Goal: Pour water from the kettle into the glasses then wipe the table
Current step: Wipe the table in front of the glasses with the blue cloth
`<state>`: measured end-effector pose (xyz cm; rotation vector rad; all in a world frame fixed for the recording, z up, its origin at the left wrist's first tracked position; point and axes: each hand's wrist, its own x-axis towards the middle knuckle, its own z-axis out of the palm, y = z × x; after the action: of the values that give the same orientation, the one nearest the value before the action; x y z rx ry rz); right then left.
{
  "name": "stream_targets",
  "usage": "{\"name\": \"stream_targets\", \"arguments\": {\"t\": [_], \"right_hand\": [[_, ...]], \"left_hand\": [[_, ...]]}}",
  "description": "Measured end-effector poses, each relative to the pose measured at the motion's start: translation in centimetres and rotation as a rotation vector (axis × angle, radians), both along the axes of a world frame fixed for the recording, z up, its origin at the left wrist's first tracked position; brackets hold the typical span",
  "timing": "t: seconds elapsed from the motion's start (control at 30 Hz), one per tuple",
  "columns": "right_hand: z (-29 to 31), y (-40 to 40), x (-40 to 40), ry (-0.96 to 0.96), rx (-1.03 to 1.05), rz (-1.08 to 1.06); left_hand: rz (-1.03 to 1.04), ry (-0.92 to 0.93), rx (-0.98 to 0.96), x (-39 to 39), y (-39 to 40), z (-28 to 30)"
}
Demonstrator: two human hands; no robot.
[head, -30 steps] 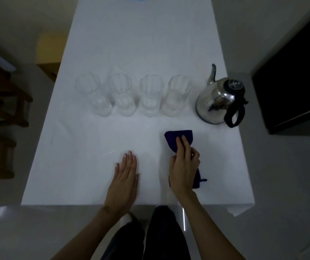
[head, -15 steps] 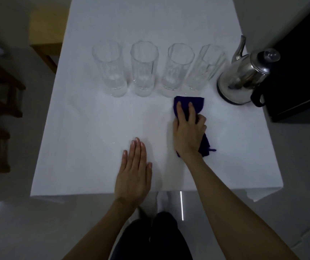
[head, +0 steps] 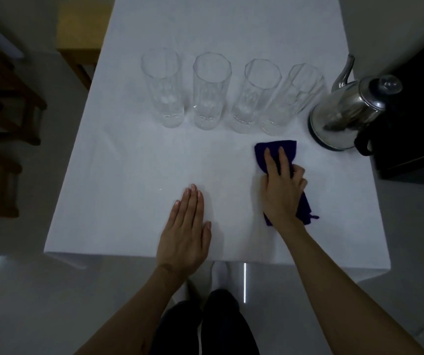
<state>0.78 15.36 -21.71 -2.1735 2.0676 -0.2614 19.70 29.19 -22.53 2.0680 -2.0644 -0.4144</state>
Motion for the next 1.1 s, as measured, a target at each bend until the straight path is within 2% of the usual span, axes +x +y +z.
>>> {"name": "stream_targets", "arguments": {"t": [0.17,0.33,0.4,0.47,0.6,0.67,0.77,0.9,1.0,1.1], "right_hand": [[0.7,0.5,5.9,-0.014,0.018,0.334],[0.6,4.5,1.6,0.025,0.007,0.537],[0.8,5.4,-2.0,0.062,0.015,0.504],[1.2,4.6,-4.3,0.078,0.034,0.357],[0.5,1.0,-0.5,-0.004,0.025,0.055],[0.5,0.2,3.5,-0.051,0.013,0.1],[0.5,1.5,7.1,-0.052,-0.007,0.355],[0.2,5.7,4.0,-0.039,0.002,0.583],[-0.1,7.4,-1.7,0.021,-0.053,0.619],[0.4,6.5,-5.3,0.047,-0.071,0.418]], "left_hand": [[0.01,-0.013,0.003,-0.1,0.0,-0.1],[0.015,-0.012,-0.003,0.0,0.1,-0.2],[0.014,0.004,-0.012,0.0,0.1,-0.2],[0.017,0.007,-0.024,-0.1,0.1,-0.1],[0.018,0.005,-0.026,-0.1,0.2,0.0],[0.043,-0.005,-0.031,-0.2,0.4,0.1],[0.088,-0.015,-0.039,-0.2,0.5,0.1],[0.078,-0.005,-0.047,0.1,0.7,-0.2],[0.063,0.037,-0.066,0.1,0.6,0.0],[0.056,0.115,-0.101,0.9,0.7,0.6]]}}
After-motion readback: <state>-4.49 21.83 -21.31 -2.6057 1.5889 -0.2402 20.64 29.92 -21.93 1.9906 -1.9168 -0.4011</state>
